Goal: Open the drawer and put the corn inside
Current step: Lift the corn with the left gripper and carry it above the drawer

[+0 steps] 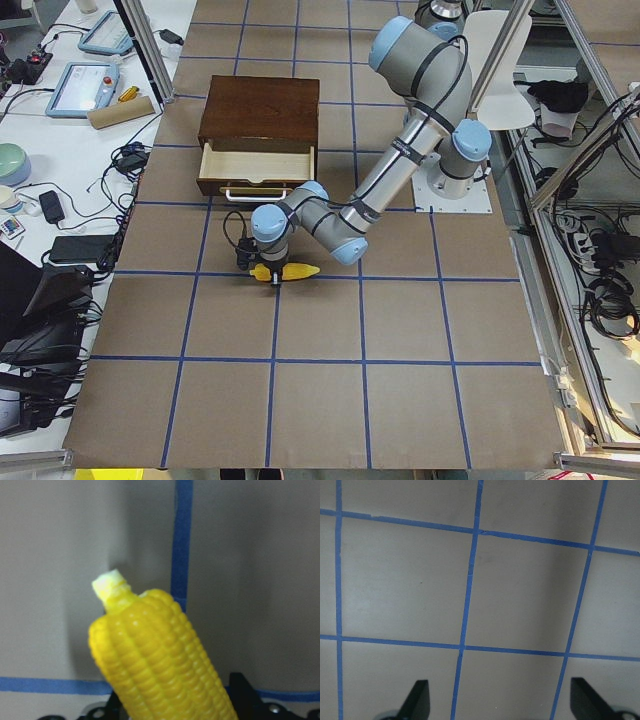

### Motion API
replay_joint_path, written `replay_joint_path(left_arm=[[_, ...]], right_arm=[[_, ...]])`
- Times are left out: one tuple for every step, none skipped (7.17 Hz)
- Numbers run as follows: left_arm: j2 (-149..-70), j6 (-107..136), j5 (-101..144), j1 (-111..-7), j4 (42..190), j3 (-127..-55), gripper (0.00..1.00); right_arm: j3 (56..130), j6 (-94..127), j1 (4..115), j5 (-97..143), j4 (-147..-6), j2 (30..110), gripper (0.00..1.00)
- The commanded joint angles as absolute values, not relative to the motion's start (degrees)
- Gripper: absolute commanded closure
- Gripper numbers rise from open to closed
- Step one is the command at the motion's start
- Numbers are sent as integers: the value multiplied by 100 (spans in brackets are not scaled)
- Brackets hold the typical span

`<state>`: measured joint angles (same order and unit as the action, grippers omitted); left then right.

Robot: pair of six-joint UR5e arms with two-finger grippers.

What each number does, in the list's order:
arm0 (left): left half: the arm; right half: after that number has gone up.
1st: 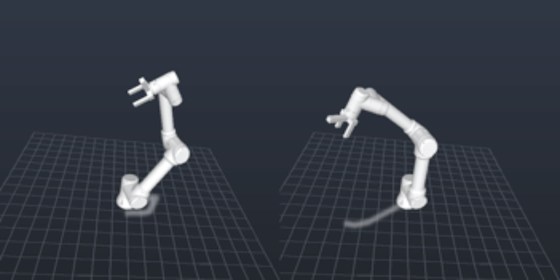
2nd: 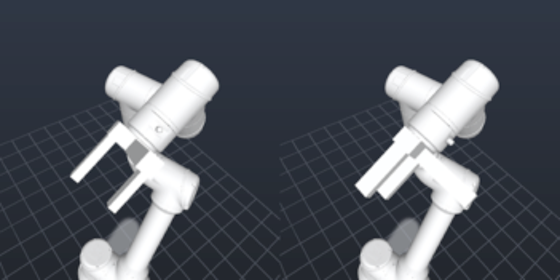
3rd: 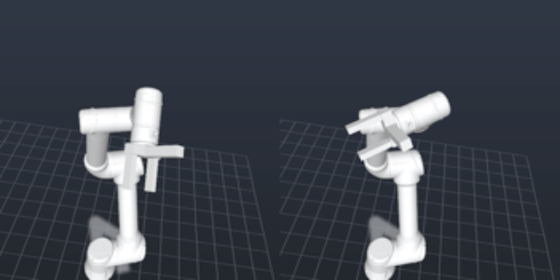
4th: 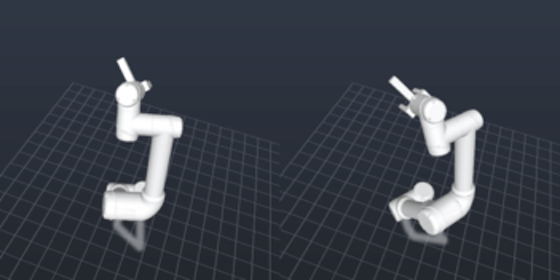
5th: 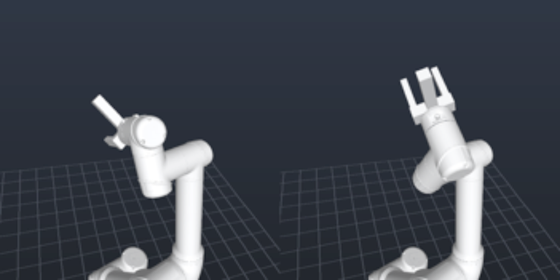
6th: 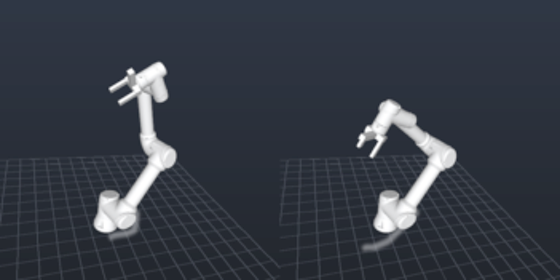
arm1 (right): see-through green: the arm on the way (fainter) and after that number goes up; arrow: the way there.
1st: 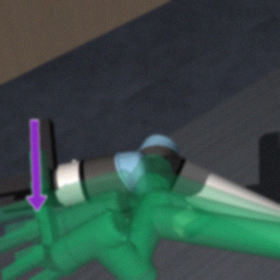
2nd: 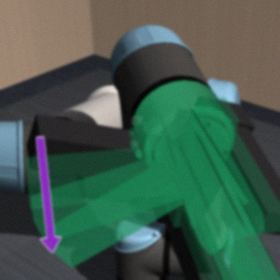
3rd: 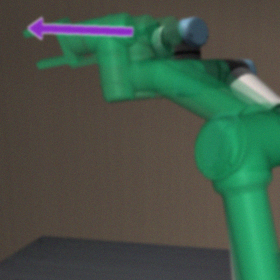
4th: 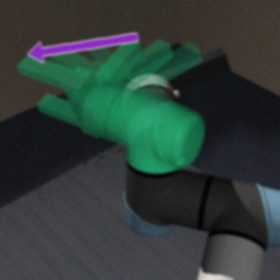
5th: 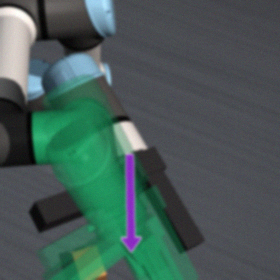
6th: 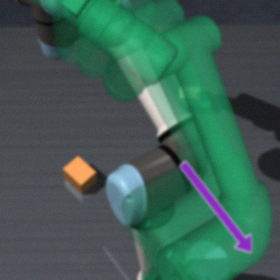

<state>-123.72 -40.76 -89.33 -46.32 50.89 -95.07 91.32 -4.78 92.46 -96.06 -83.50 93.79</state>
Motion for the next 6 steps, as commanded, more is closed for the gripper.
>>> replay_joint_path(left_arm=[[-12349, -4087, -8930, -4632, 5089, -9510, 100], [-12349, -4087, -8912, -4632, 5089, -9501, 100], [-12349, -4087, -8886, -4632, 5089, -9510, 100], [-12349, -4087, -8886, -4632, 5080, -9510, 100], [-12349, -4087, -8886, -4632, 5089, -9510, 100], [-12349, -4087, -8886, -4632, 5089, -9510, 100]], right_arm=[[9132, -475, 9246, -9606, -8350, 9378, 0], [9132, -475, 9246, -9606, -8350, 9378, 0], [9132, -475, 9246, -9606, -8350, 9378, 0], [9132, -483, 9246, -9606, -8350, 9387, 0], [9132, -475, 9246, -9606, -8350, 9378, 0], [9132, -475, 9246, -9606, -8350, 9378, 0]])
